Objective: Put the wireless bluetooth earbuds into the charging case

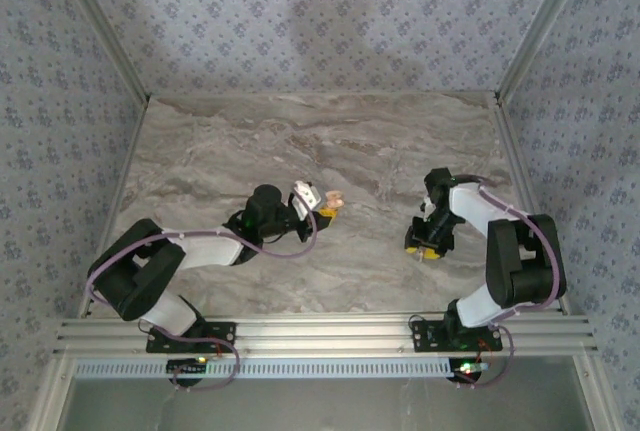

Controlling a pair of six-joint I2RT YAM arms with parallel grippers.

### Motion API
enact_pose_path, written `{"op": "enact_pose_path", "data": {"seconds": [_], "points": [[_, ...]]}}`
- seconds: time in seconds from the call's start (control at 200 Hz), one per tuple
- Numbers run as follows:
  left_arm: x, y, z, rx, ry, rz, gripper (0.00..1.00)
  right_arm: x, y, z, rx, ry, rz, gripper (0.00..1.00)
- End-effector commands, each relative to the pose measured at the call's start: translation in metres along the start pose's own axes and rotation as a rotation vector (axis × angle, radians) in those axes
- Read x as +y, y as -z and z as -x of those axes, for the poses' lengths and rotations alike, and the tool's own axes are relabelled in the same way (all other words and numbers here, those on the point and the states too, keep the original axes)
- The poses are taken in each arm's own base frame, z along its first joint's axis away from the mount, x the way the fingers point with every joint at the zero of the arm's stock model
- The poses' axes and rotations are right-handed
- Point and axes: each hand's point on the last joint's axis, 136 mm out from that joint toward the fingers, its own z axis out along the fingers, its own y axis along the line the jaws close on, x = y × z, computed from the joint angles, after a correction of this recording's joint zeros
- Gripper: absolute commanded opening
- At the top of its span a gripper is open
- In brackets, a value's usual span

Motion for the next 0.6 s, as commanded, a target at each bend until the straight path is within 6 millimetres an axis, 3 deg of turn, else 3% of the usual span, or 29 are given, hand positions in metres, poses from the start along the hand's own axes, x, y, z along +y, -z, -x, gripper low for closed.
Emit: {"op": "enact_pose_path", "data": {"seconds": [0.0,0.185,0.595], "points": [[0.000,0.006,0.012,-0.033,-0.027,0.008,0.12,-0.010,0.025,-0.004,-0.008,-0.005,-0.090,0.47],[0.001,0.008,0.011,-0.030,-0.028,0.014,0.12,-0.018,0.034,-0.001,-0.003,0.003,-0.164,0.44],[0.004,0.010,0.010,-0.024,-0.028,0.025,0.12,-0.002,0.007,0.011,0.049,0.037,-0.136,0.40]]}}
